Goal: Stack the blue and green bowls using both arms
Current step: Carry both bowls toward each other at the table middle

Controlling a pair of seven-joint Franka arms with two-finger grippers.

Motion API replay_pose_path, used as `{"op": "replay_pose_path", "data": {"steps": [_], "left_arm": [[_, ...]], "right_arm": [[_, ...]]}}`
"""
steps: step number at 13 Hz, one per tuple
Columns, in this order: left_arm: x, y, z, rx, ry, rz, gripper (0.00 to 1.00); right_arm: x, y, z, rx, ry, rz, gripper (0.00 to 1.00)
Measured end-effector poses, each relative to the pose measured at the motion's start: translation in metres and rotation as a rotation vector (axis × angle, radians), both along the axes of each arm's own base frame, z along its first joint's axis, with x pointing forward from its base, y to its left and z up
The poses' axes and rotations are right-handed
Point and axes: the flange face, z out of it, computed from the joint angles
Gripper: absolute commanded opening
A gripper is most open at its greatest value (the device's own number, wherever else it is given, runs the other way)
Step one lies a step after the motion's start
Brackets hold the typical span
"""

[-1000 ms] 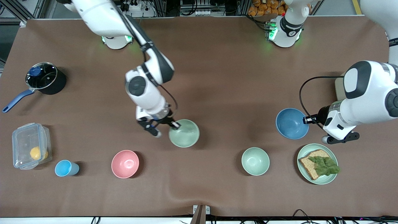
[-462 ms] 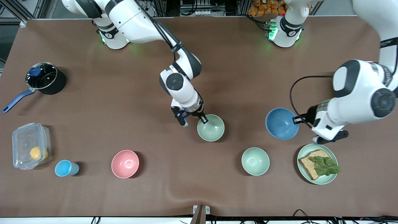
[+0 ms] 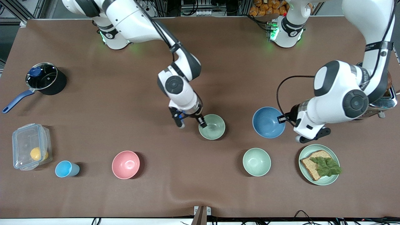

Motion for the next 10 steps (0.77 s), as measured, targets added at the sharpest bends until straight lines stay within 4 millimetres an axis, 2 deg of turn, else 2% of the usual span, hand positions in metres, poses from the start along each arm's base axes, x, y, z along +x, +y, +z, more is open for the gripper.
{"op": "replay_pose_path", "data": {"steps": [3, 5, 7, 10], "left_arm": [[-0.005, -0.033, -0.004, 0.003, -0.014, 0.030, 0.00], [-0.007, -0.056, -0.015, 0.002, -0.018, 0.062, 0.00], [-0.008, -0.077, -0.027, -0.004, -0.025, 0.099, 0.00], [-0.012, -0.114, -0.053, -0.018, -0.035, 0.158, 0.00]], "right_arm": [[0.042, -0.052, 0.008, 0.003, 0.017, -0.149, 1.00], [0.058, -0.077, -0.002, 0.001, 0.033, -0.226, 1.00], [0.065, -0.079, -0.017, 0.014, 0.026, -0.273, 1.00], [0.061, -0.055, -0.047, 0.040, 0.006, -0.293, 1.00]]}}
